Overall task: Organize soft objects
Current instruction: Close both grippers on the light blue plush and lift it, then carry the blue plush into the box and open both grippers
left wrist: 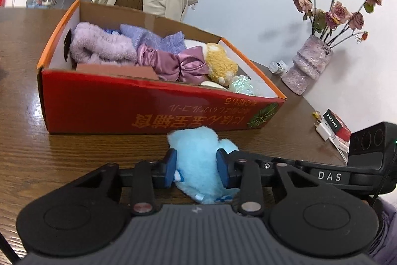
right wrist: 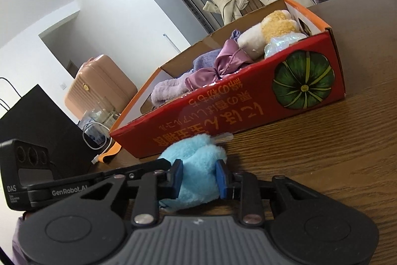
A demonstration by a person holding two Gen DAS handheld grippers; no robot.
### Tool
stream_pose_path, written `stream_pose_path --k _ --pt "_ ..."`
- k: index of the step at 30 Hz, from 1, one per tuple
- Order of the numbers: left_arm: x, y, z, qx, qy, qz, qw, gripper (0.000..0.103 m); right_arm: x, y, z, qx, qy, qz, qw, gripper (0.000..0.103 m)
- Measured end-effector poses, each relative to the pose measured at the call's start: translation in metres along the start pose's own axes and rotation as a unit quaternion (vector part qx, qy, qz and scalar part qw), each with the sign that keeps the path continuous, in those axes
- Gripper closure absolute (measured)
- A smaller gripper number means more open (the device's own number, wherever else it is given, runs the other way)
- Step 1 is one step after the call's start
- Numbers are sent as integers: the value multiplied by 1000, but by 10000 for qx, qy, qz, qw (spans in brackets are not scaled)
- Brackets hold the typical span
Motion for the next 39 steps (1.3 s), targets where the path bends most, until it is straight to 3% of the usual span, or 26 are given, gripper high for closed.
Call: stream_pose_path --k 3,9,21,24,28,34,39 --pt "13 2 16 255 18 -208 9995 70 -13 4 7 11 -128 232 9996 79" --pt "46 0 74 838 -177 -354 9957 70 -48 20 51 582 -28 549 9968 79" --pt "73 -14 132 1342 -157 -424 9899 70 -91 30 93 902 156 857 9921 79" --pt "79 -2 128 1364 -156 -534 9891 70 -90 40 95 932 117 950 9910 79" --pt "84 40 110 1313 -61 -804 9881 70 -81 76 84 937 139 992 9905 79" --pt "72 96 54 876 226 -647 9938 70 -41 123 28 716 125 560 9958 79" --pt "46 107 -4 434 629 -483 9959 71 1 120 -29 190 -17 116 9998 79"
Point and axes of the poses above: each gripper's, at about its wrist camera, not at the fingertips, and z roughly against the way its jaws point, x to its right, y to its top, the point moved 2 cm from there along -z, roughly the way its jaws point, and after that the axes turned 14 degrees about z, right-handed, at the moved point
